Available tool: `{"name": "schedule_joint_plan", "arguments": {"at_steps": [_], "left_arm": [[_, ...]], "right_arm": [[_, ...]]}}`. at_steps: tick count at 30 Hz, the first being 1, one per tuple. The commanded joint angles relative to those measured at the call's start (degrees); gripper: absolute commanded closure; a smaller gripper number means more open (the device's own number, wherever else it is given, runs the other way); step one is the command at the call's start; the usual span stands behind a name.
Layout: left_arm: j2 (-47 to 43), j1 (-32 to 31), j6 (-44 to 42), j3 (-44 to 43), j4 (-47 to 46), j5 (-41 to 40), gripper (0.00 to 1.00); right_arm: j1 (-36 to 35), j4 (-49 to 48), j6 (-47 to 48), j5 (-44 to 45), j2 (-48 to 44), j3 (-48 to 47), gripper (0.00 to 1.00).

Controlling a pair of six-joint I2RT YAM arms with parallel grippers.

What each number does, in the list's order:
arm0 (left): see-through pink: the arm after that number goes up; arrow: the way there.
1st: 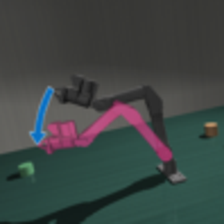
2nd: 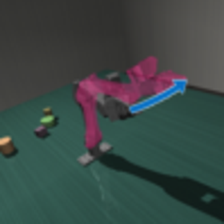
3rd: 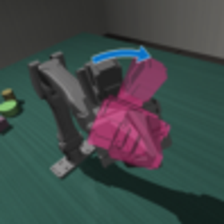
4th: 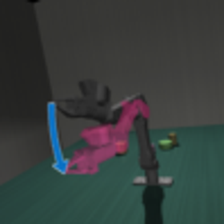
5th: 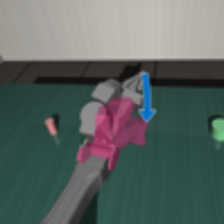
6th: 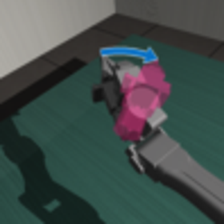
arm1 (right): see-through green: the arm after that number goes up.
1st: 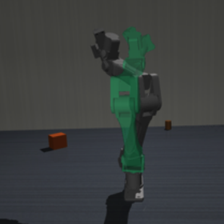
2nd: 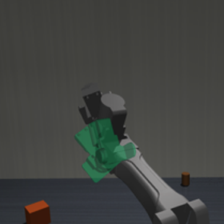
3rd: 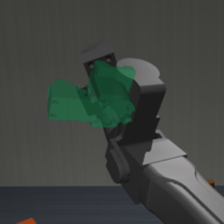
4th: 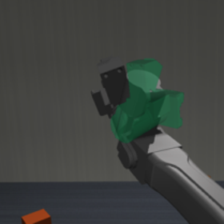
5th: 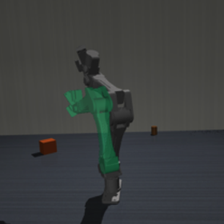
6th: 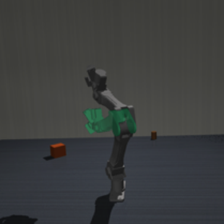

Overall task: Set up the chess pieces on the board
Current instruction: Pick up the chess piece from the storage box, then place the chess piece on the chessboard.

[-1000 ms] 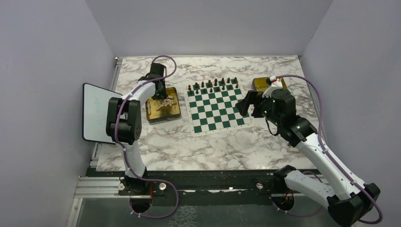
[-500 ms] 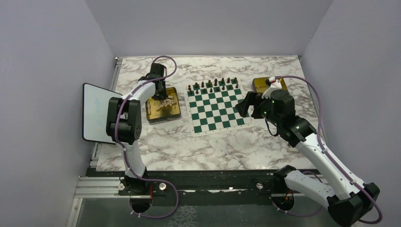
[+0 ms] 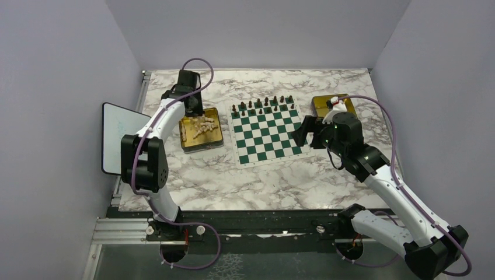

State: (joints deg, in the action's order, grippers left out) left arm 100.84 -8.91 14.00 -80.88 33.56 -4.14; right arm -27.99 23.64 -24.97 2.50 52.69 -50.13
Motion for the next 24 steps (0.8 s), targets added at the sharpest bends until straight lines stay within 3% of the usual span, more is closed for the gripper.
{"name": "schedule_joint_plan", "arguments": {"at_steps": [1, 13, 24], "left_arm": [[-5.8, -1.3, -0.1, 1.2, 1.7, 4.0, 0.90], [-16.4, -15.6, 1.3, 9.5, 2.2, 2.4, 0.90], [-12.8, -27.5, 3.4, 10.8, -2.3, -1.1, 0.90]], "right_arm": [[0.4, 2.6, 0.7, 0.9, -0.9, 0.4, 0.00], [0.4, 5.8, 0.5, 3.9, -2.1, 0.8, 0.00], [0.4, 5.9, -1.2, 7.1, -6.4, 1.3, 0.01]]}}
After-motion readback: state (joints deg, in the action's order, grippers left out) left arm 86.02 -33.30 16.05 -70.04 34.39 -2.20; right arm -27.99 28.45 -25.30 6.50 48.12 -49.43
